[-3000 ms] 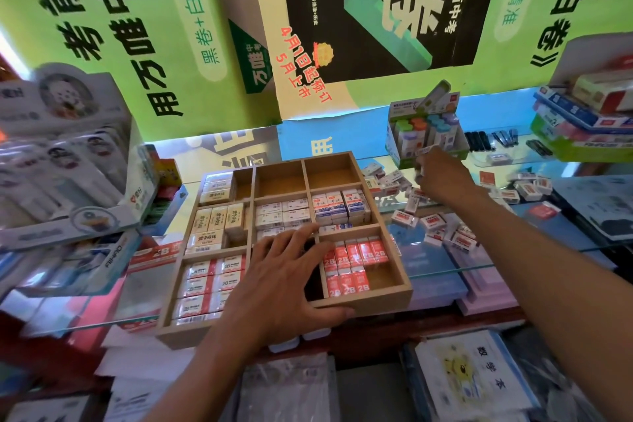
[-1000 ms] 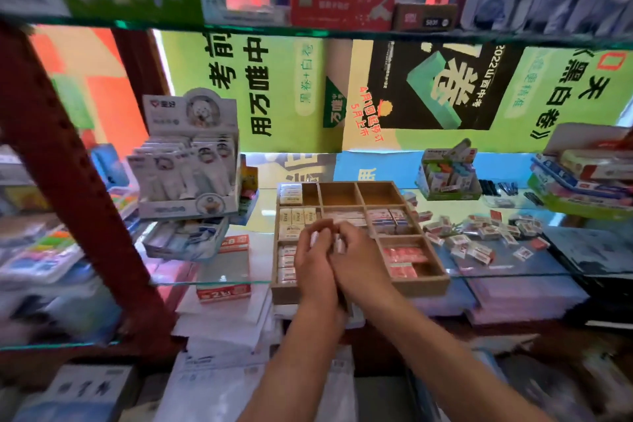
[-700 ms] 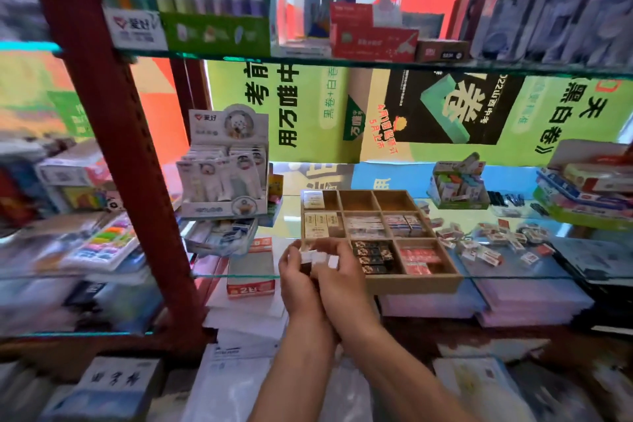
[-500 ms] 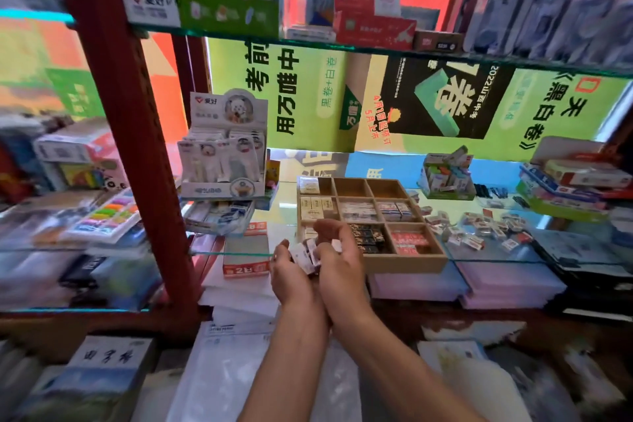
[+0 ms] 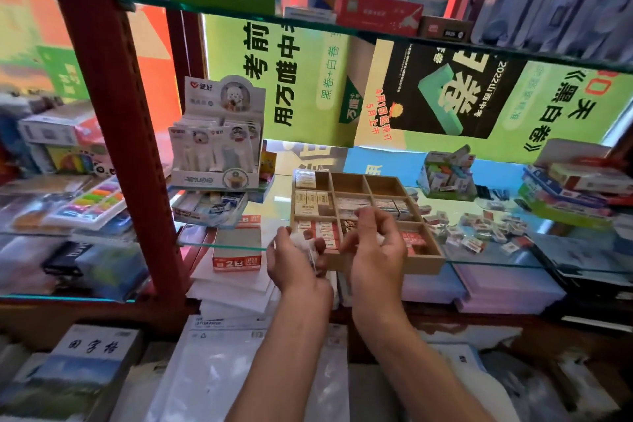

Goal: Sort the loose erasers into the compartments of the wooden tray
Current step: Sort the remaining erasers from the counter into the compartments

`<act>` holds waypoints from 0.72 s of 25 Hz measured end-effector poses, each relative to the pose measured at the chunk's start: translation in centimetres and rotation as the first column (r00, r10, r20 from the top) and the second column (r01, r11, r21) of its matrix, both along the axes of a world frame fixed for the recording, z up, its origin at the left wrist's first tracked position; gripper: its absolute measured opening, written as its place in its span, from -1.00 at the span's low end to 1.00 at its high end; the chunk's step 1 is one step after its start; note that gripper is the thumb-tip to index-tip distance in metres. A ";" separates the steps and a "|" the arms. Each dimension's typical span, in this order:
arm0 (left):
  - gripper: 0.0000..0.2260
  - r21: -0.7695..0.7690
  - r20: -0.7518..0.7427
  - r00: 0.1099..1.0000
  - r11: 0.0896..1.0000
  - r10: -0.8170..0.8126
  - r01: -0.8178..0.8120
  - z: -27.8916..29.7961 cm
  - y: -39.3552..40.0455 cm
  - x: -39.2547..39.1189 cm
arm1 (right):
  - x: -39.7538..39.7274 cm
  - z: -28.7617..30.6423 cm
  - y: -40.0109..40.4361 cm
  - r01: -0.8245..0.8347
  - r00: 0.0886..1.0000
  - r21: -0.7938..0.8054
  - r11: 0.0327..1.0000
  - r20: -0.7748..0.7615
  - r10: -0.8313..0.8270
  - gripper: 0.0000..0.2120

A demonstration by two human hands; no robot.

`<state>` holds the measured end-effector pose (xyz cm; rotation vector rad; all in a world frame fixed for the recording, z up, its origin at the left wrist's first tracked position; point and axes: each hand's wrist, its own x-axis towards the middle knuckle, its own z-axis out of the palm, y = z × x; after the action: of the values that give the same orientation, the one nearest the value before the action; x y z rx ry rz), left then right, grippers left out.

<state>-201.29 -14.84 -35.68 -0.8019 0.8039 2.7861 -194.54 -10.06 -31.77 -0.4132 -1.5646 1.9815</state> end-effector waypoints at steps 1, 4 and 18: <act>-0.86 -0.018 -0.027 0.999 0.999 -0.038 0.037 0.2 0.3 -0.2 | -0.7 0.1 1.6 -0.022 0.997 -0.038 0.999 0.075 0.025 -0.74; -0.89 -0.136 -0.090 0.982 0.979 -0.165 0.152 -0.1 0.8 -1.7 | -3.3 -0.6 6.5 -0.104 0.962 -0.265 0.959 0.218 0.165 -0.64; -0.90 -0.813 -0.313 0.810 0.581 -0.495 0.041 -2.0 4.4 -12.0 | -12.3 -2.9 18.4 -0.239 0.906 -0.323 0.916 0.265 0.330 -0.82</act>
<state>-213.27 -10.45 -37.64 0.1003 2.1220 2.2667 -206.79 8.36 -34.71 -0.6753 -1.6044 2.4859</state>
